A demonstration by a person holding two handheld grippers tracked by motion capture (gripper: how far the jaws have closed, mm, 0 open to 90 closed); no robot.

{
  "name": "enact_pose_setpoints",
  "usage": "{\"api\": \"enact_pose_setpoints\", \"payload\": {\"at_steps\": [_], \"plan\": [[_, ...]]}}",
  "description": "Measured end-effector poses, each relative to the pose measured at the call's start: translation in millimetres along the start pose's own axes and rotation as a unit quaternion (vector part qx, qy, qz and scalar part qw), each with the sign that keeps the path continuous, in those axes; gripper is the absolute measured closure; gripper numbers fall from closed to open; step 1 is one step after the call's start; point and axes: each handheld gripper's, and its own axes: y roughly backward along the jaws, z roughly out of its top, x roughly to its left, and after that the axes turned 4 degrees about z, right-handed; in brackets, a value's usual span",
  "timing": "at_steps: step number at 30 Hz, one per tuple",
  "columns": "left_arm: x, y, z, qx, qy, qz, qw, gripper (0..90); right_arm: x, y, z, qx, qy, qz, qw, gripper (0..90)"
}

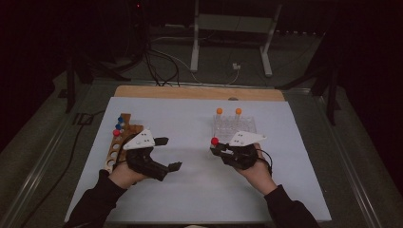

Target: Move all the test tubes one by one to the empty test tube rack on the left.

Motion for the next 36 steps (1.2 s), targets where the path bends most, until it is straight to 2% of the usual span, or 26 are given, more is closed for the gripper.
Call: {"api": "enact_pose_setpoints", "payload": {"at_steps": [6,10,16,21,25,30,35,36], "plan": [[-7.9,-10.7,3.7,0.000,-0.005,-0.016,0.9999,5.3,13.5,-9.1,-1.2,0.010,0.013,0.021,0.9996,75.3],[-12.9,-16.2,7.4,-0.002,-0.012,-0.019,0.9998,8.0,20.3,-12.1,-0.7,0.013,0.020,0.032,0.9992,75.3],[-19.3,-28.5,11.6,-0.005,-0.017,-0.022,0.9996,18.7,28.1,-15.5,0.0,0.016,0.026,0.044,0.9986,75.3],[-23.3,-39.9,13.7,-0.007,-0.027,-0.027,0.9993,32.7,29.9,-16.8,-0.4,0.018,0.029,0.050,0.9982,75.3],[-24.6,-47.6,15.5,-0.008,-0.031,-0.018,0.9993,43.7,31.4,-15.7,0.6,0.016,0.030,0.052,0.9980,75.3],[-24.9,-52.0,17.3,-0.013,-0.041,-0.016,0.9989,56.5,31.9,-16.1,0.6,0.017,0.031,0.054,0.9979,75.3],[-25.3,-53.4,18.2,-0.011,-0.049,-0.027,0.9984,67.9,32.4,-15.9,1.1,0.016,0.030,0.055,0.9979,75.3],[-25.8,-53.6,18.3,-0.011,-0.051,-0.023,0.9983,69.6,32.2,-15.9,1.0,0.016,0.031,0.054,0.9979,75.3]]}}
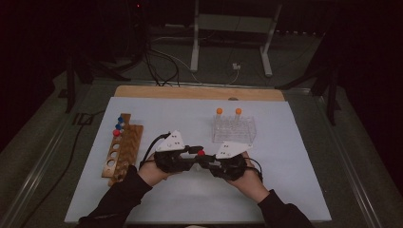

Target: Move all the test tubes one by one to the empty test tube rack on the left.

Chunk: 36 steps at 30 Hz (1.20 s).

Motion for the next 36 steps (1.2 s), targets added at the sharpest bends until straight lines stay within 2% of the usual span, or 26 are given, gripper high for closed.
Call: {"api": "enact_pose_setpoints", "payload": {"at_steps": [7,10,14,21,27,31,36], "plan": [[2.3,2.8,0.9,0.003,-0.001,0.004,1.0000,71.1,-1.7,0.1,-0.6,-0.005,-0.008,0.007,0.9999,73.5],[6.0,6.3,0.5,0.004,0.003,0.011,0.9999,71.2,-2.1,2.5,0.6,-0.014,-0.013,0.007,0.9998,63.8],[11.5,13.0,0.1,-0.001,0.013,0.024,0.9996,71.2,-3.5,5.2,1.1,-0.026,-0.019,-0.006,0.9995,51.7],[20.5,33.1,4.6,-0.010,0.010,0.049,0.9987,71.2,-4.3,6.0,1.1,-0.037,-0.025,-0.025,0.9987,31.2],[30.6,56.6,7.1,-0.021,0.015,0.082,0.9963,71.3,-6.1,6.2,1.0,-0.040,-0.034,-0.037,0.9979,16.2],[39.5,75.9,5.2,-0.031,0.022,0.112,0.9930,71.2,-6.8,6.4,1.4,-0.041,-0.039,-0.039,0.9976,12.1],[50.8,99.0,0.3,-0.042,0.038,0.144,0.9879,71.2,-8.4,7.2,0.5,-0.046,-0.039,-0.022,0.9979,3.1]]}}
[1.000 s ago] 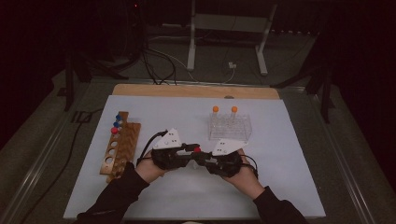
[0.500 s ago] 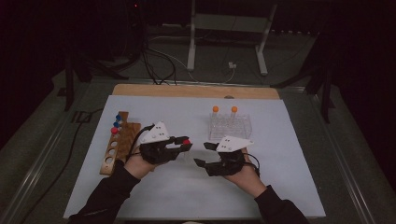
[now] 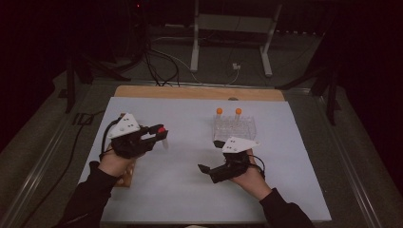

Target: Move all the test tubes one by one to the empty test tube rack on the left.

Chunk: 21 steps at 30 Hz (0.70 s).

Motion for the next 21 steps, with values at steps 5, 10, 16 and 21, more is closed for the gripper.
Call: {"api": "enact_pose_setpoints", "payload": {"at_steps": [5,10,16,21], "plan": [[13.9,17.7,-2.6,-0.008,0.005,0.031,0.9995,71.2,-1.4,1.4,0.4,-0.006,-0.007,0.004,1.0000,0.0],[25.2,31.9,-9.1,-0.008,0.014,0.055,0.9983,71.3,-2.3,4.2,1.4,-0.013,-0.009,0.001,0.9999,0.0],[36.2,49.6,-13.6,-0.013,0.025,0.081,0.9963,71.3,-1.9,4.0,1.1,-0.011,-0.006,-0.002,0.9999,0.0],[44.0,63.4,-17.6,-0.016,0.031,0.103,0.9941,71.3,-1.1,4.0,1.3,-0.011,-0.003,-0.002,0.9999,0.0]]}}
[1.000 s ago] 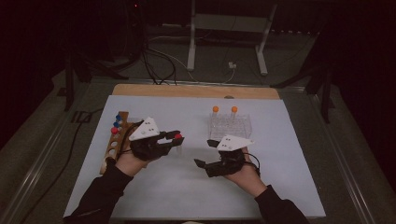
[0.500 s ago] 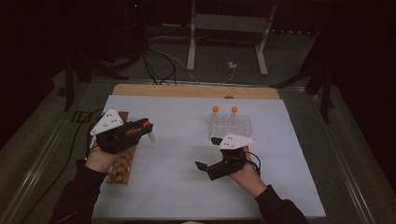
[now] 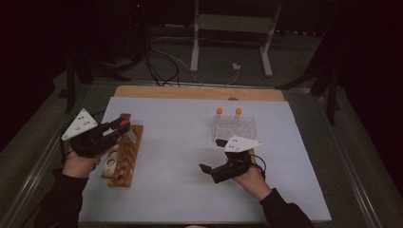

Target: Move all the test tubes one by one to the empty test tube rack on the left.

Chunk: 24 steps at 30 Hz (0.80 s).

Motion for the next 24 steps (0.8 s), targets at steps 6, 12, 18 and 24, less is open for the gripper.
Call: {"api": "enact_pose_setpoints", "payload": {"at_steps": [6,12,18,24], "plan": [[10.9,10.6,-5.2,-0.001,0.007,0.023,0.9997,71.3,0.5,0.3,0.4,-0.001,0.000,0.000,1.0000,0.0],[18.7,16.0,-11.4,0.007,0.008,0.048,0.9988,71.3,1.1,-0.3,0.3,0.001,0.002,0.001,1.0000,0.0],[26.4,16.5,-20.2,0.019,0.015,0.062,0.9978,71.3,0.6,-0.4,0.0,0.002,0.001,0.002,1.0000,0.0],[32.9,14.1,-31.5,0.032,0.031,0.068,0.9967,71.3,0.9,0.5,0.5,0.001,0.002,0.002,1.0000,0.0]]}}
